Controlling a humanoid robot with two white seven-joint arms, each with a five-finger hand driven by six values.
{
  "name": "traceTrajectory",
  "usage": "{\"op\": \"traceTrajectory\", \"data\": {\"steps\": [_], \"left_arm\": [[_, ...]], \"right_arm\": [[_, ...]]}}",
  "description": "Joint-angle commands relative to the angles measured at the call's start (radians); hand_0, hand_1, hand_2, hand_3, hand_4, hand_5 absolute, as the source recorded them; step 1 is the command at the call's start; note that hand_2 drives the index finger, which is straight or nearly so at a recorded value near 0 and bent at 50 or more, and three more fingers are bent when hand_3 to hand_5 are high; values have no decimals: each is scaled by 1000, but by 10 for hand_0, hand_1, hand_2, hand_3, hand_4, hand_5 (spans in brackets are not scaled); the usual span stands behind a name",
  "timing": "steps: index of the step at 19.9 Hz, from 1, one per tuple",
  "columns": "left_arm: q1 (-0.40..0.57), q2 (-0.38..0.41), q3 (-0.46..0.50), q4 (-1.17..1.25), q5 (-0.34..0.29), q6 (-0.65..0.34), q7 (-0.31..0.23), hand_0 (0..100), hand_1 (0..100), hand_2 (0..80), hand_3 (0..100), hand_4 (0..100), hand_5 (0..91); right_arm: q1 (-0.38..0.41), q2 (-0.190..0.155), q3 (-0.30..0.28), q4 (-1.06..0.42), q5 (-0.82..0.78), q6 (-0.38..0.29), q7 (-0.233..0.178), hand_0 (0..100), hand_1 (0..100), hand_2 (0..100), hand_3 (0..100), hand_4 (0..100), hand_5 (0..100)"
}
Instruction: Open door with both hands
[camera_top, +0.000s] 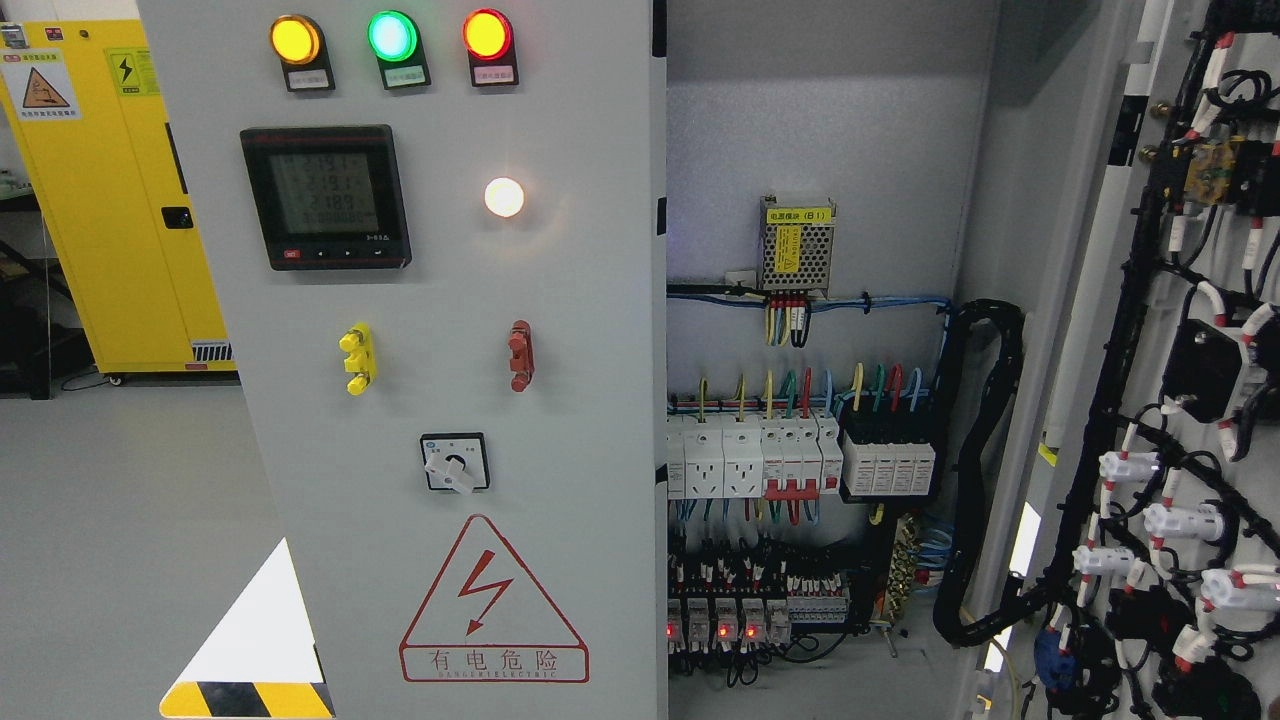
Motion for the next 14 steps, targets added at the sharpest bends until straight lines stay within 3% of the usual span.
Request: {"op": "traceTrajectory", "data": {"steps": [1,2,4,7,8,11,14], "left_arm": [[0,-43,41,409,-12,1,14,120,556,0,0,0,0],[0,-46,-6,412,-30,4,52,120,556,0,0,0,0],[0,-46,-77,414,-65,12,198,120,556,0,0,0,0],[-1,-46,-86,414,-75,14,473,120,556,0,0,0,0],[-1,-48,-88,412,-75,14,529,120,556,0,0,0,0],[-5,-60,-98,408,-85,14,505,120,556,0,0,0,0],[-8,-63,-98,402,-153,1,406,120,556,0,0,0,0]], "right_arm": [[-25,32,8,0,0,-1,-1,0,500,40,0,0,0],[-25,32,8,0,0,-1,-1,0,500,40,0,0,0],[-25,32,8,0,0,-1,-1,0,500,40,0,0,0],[-25,32,8,0,0,-1,-1,0,500,40,0,0,0],[-25,32,8,0,0,-1,-1,0,500,40,0,0,0],[-25,32,6,0,0,-1,-1,0,500,40,0,0,0],[-25,34,6,0,0,-1,-1,0,500,40,0,0,0]]}}
